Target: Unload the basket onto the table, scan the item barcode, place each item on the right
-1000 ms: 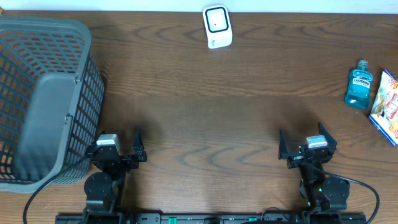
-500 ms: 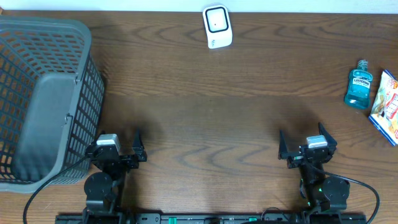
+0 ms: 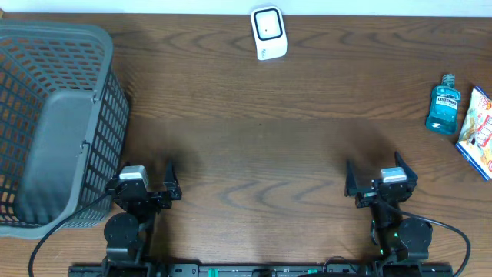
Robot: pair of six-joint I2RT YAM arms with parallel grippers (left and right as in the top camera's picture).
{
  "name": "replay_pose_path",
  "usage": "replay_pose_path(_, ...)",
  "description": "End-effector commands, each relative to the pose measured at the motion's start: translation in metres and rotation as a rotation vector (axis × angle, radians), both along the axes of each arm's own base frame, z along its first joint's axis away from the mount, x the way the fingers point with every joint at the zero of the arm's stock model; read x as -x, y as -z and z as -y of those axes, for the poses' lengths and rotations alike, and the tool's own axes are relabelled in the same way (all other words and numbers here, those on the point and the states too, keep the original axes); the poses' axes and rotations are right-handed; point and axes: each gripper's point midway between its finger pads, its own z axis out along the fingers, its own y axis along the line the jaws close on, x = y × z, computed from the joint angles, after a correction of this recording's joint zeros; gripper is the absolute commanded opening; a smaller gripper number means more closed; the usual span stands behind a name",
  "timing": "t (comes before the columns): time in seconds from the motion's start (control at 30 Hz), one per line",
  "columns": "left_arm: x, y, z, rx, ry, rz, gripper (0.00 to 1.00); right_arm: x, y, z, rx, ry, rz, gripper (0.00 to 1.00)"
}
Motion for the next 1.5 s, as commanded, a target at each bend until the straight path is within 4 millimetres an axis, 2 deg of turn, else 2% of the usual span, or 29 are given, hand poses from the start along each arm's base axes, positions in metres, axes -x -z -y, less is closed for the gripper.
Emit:
replay_pose_path(0.0, 0.0, 0.013, 0.0, -0.018, 0.006, -0.023, 0.98, 0.0, 0.0, 0.003, -0.054, 0.022, -0.006, 0.99)
replay_pose_path(0.17, 0.0, 0.013, 0.0, -0.018, 0.005, -0.023, 0.98, 0.0, 0.0, 0.004, -0.062, 0.027, -0.006, 0.99)
replay_pose_path(0.33, 0.0, 0.013, 0.0, -0.018, 0.005, -0.023, 0.98, -0.001, 0.001, 0.016, -0.143, 0.101, -0.01, 0.99)
replay_pose_path(1.47, 0.0, 0.013, 0.0, -0.018, 0.005, -0.023, 0.98, -0.001, 0.002, 0.016, -0.142, 0.1, -0.015, 0.99)
